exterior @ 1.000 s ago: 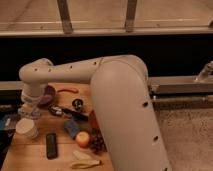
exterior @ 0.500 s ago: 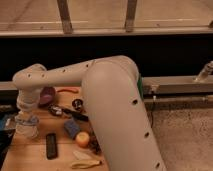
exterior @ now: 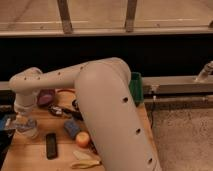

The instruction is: Place towel in paper cup

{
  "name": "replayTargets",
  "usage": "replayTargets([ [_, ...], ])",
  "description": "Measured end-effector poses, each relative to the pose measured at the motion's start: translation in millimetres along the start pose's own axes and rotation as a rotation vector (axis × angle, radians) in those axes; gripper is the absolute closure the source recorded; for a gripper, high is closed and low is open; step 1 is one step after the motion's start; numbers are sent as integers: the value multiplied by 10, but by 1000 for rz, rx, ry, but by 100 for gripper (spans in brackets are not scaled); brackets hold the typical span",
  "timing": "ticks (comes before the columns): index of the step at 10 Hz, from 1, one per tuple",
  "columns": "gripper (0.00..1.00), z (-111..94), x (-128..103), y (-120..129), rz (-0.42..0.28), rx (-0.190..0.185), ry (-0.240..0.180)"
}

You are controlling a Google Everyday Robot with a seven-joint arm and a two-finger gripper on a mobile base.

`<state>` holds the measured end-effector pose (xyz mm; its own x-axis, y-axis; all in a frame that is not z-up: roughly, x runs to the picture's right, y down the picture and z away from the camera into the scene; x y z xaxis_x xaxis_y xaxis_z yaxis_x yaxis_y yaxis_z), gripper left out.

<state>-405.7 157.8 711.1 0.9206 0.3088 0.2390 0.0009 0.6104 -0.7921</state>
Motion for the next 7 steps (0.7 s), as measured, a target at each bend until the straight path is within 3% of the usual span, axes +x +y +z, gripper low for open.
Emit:
replayTargets([
  [4,100,110,50,-141,18,-10,10],
  [5,97,121,43,-139,16,-10,13],
  [7,81,97,23,-123,12,-1,17],
])
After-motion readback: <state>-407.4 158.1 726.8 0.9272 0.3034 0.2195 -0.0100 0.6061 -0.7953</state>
